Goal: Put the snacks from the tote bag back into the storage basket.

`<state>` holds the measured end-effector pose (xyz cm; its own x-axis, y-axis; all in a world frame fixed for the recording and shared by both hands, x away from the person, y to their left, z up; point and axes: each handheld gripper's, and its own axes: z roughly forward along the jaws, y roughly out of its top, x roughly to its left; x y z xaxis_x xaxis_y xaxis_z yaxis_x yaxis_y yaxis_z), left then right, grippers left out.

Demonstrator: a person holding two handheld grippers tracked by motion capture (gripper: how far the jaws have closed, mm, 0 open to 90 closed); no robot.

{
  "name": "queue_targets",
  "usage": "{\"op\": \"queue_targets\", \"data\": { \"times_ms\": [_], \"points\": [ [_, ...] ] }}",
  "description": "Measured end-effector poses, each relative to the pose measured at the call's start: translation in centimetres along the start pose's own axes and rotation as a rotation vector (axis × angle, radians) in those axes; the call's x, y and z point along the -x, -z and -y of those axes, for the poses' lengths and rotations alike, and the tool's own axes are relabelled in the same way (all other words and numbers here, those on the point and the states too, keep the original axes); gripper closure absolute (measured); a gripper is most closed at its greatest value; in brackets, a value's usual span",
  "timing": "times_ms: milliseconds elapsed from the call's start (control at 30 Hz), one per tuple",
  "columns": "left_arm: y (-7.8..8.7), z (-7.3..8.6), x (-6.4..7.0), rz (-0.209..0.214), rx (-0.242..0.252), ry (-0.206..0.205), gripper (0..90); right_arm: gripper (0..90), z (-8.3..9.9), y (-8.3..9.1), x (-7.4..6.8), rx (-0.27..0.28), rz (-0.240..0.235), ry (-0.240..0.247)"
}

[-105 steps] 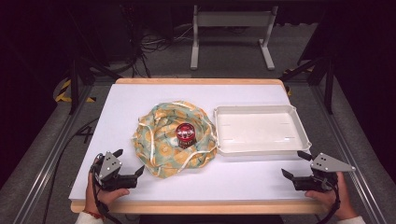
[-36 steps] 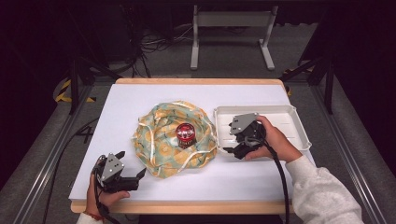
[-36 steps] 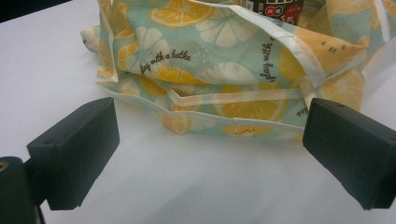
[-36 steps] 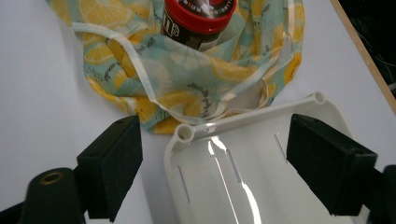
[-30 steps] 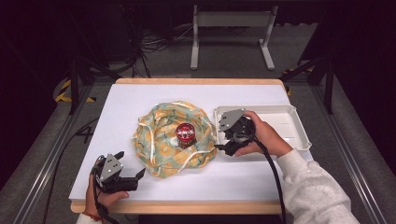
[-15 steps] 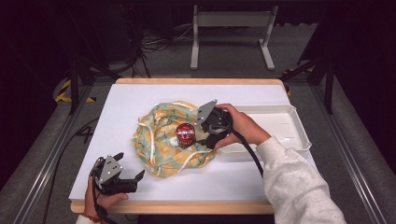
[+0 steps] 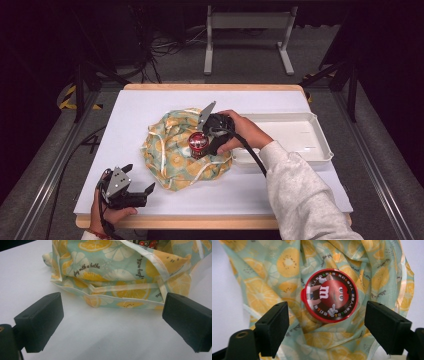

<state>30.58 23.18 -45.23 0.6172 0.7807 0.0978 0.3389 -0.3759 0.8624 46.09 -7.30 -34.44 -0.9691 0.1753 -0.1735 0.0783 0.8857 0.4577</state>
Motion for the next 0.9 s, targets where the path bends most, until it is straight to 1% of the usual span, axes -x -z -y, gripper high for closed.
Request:
{"op": "queue_targets", "data": {
  "times_ms": [67,133,167,233,267,300,333,533,567,633,667,733,800,833,900],
  "points": [
    [-0.1,0.0,-0.1,0.002,0.001,-0.001,4.2,18.9,-0.1,-0.3,0.3,0.003,-0.005,-0.002],
    [-0.2,0.1,-0.1,0.004,-0.003,0.007,4.1,17.8,-0.2,-0.7,0.4,0.0,-0.005,-0.008],
    [-0.2,0.1,-0.2,0.009,-0.002,0.011,4.1,17.8,-0.2,-0.9,0.5,-0.002,-0.017,-0.012],
    [-0.2,0.1,-0.2,0.009,-0.002,0.009,4.1,17.7,-0.5,-1.4,0.6,-0.012,-0.025,-0.023],
    [-0.1,0.1,-0.2,0.009,-0.002,0.005,4.1,17.6,-0.6,-1.5,0.7,-0.016,-0.025,-0.016],
    [-0.1,0.1,-0.2,0.011,0.002,0.004,4.1,17.5,-0.7,-1.7,0.7,-0.018,-0.023,-0.02],
    [-0.1,0.1,-0.2,0.011,0.002,0.001,4.1,17.1,-1.0,-2.0,0.7,-0.032,-0.023,-0.02],
    [0.0,0.1,-0.1,0.014,0.004,0.003,4.1,16.5,-1.5,-2.8,0.8,-0.056,-0.027,-0.023],
    [0.0,0.2,-0.1,0.015,0.006,0.003,4.1,15.5,-1.6,-3.0,0.8,-0.067,-0.022,-0.017],
    [0.0,0.2,-0.1,0.014,0.004,0.002,4.1,15.5,-1.6,-3.5,0.8,-0.085,-0.025,-0.011],
    [0.0,0.2,-0.1,0.013,0.004,0.001,4.1,15.6,-1.6,-3.6,0.9,-0.094,-0.024,-0.015],
    [0.0,0.2,-0.1,0.014,0.003,0.002,4.0,19.8,-1.6,-3.9,0.9,-0.101,-0.025,-0.017],
    [-0.1,0.2,0.0,0.013,-0.001,0.001,4.1,21.5,-1.7,-4.1,0.9,-0.103,-0.028,-0.023],
    [-0.1,0.2,-0.1,0.015,-0.004,-0.002,4.0,22.6,-1.7,-4.2,0.9,-0.094,-0.034,-0.026],
    [-0.1,0.2,0.0,0.014,-0.005,-0.004,4.1,22.8,-1.8,-4.2,0.9,-0.093,-0.035,-0.029]
  ]
}}
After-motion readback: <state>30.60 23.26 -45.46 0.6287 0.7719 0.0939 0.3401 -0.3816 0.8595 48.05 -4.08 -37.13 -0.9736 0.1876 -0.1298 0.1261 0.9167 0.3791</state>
